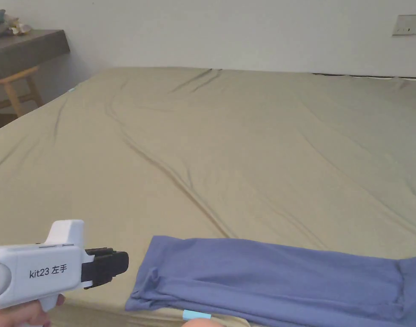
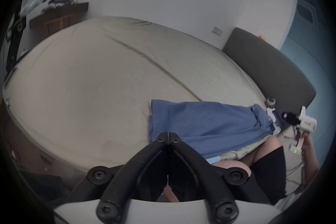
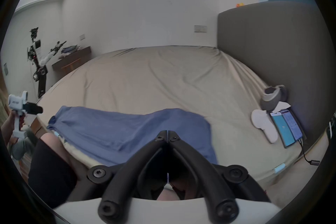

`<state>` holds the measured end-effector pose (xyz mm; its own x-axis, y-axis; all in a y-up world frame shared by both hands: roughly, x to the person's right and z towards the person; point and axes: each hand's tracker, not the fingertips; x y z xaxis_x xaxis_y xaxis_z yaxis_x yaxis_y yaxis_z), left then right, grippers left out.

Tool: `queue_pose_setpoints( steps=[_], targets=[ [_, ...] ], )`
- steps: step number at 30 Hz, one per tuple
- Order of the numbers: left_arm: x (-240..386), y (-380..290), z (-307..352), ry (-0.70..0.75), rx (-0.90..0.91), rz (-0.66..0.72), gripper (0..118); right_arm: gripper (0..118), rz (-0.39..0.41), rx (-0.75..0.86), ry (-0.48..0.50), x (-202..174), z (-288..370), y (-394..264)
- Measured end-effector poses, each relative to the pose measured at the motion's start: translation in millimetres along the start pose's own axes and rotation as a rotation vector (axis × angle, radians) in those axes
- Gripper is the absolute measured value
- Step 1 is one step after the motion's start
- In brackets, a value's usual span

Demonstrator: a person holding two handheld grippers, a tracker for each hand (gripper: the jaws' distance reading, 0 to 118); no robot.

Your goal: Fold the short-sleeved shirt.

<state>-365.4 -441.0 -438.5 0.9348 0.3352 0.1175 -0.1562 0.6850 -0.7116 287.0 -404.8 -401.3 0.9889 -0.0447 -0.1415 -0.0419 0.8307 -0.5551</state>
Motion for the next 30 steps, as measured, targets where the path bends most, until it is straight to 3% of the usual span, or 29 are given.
queue_pose_setpoints(
  steps=[3, 4, 5, 6, 7, 9, 15, 20, 21, 22, 23, 25, 27, 30],
  targets=[
    [-37, 7, -22, -0.206, -0.084, 0.192, 2, 0, 0.047, -0.033, 0.038, -23, -8, -3],
    [-51, 8, -35, -0.26, -0.133, 0.275, 22, 0, 0.05, -0.039, 0.046, -28, -10, -2],
    [-60, 7, -43, -0.262, -0.136, 0.32, 74, 0, 0.046, -0.044, 0.059, -31, -11, -1],
    [-65, 5, -50, -0.215, -0.12, 0.324, 106, 0, 0.041, -0.044, 0.069, -34, -12, 1],
    [-70, 2, -59, -0.237, -0.157, 0.322, 118, 0, 0.036, -0.042, 0.073, -35, -14, 1],
    [-73, -5, -73, -0.42, -0.234, 0.366, 118, 0, 0.034, -0.039, 0.075, -38, -16, 5],
    [-55, -15, -106, -0.548, -0.171, 0.443, 118, 0, 0.018, -0.046, 0.069, -39, -27, 10],
    [-27, 4, -126, -0.537, -0.202, 0.381, 115, 0, 0.007, -0.055, 0.087, -43, -32, 9],
    [-25, 10, -127, -0.537, -0.226, 0.336, 109, 0, 0.014, -0.059, 0.091, -44, -33, 9],
    [-22, 18, -129, -0.54, -0.269, 0.313, 83, 0, 0.021, -0.063, 0.094, -44, -33, 7],
    [-18, 21, -132, -0.489, -0.29, 0.305, 2, 0, 0.027, -0.067, 0.092, -44, -33, 5],
    [-13, 23, -141, -0.299, -0.302, 0.299, 5, 0, 0.03, -0.069, 0.09, -43, -35, 4],
    [-12, 25, -145, -0.359, -0.355, 0.244, 5, 0, 0.018, -0.066, 0.096, -43, -34, 3],
    [-14, 35, -129, -0.321, -0.311, 0.239, 5, 0, 0.02, -0.059, 0.102, -43, -31, 5]
  ],
)
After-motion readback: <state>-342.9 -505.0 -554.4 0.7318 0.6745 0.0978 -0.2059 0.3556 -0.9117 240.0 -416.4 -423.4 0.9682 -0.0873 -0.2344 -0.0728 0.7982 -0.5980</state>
